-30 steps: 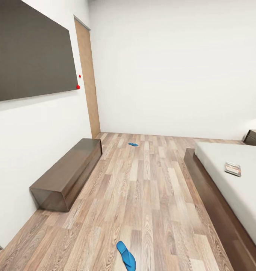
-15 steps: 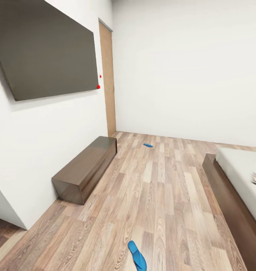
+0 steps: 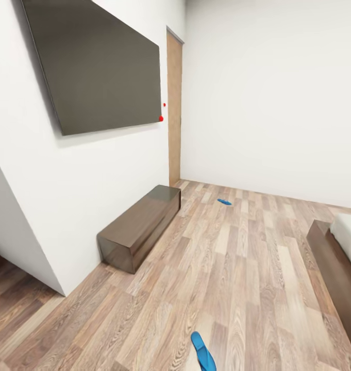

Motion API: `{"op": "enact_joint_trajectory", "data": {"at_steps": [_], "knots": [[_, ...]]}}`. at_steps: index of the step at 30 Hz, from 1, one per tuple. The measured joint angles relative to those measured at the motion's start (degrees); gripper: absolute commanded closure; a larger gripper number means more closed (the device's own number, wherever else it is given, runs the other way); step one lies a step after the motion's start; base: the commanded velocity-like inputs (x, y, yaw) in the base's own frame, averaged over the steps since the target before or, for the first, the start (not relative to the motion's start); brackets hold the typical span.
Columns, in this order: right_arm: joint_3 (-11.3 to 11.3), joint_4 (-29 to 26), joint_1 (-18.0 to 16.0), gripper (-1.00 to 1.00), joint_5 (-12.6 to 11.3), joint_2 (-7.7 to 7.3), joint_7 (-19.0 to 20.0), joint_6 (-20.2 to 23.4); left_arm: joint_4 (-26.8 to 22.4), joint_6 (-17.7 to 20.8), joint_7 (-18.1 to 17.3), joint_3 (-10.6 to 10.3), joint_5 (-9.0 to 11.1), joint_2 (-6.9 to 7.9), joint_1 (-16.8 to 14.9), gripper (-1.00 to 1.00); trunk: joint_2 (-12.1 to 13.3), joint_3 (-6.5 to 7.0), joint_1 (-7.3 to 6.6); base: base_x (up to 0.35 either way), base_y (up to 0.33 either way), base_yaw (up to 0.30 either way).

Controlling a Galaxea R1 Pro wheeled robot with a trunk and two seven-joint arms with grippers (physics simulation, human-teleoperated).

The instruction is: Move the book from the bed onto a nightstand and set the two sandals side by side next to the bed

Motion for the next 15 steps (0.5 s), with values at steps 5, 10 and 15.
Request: {"op": "enact_joint_trajectory", "data": {"at_steps": [5, 10, 15], "knots": [[0.0, -0.01, 0.0, -1.0, 0.0, 0.0, 0.0, 0.01, -0.02, 0.01, 0.0, 0.0, 0.0, 0.0, 0.0, -1.0, 0.0, 0.0, 0.0, 0.0, 0.0, 0.293], [0.0, -0.02, 0.0, -1.0, 0.0, 0.0, 0.0, 0.02, 0.0, 0.0, 0.0, 0.0, 0.0, 0.0, 0.01, -1.0, 0.0, 0.0, 0.0, 0.0, 0.0, 0.293], [0.0, -0.01, 0.01, -1.0, -0.05, 0.0, 0.0, 0.0, 0.0, 0.01, 0.0, 0.0, 0.0, 0.0, 0.0, -1.0, 0.0, 0.0, 0.0, 0.0, 0.0, 0.187]]}}
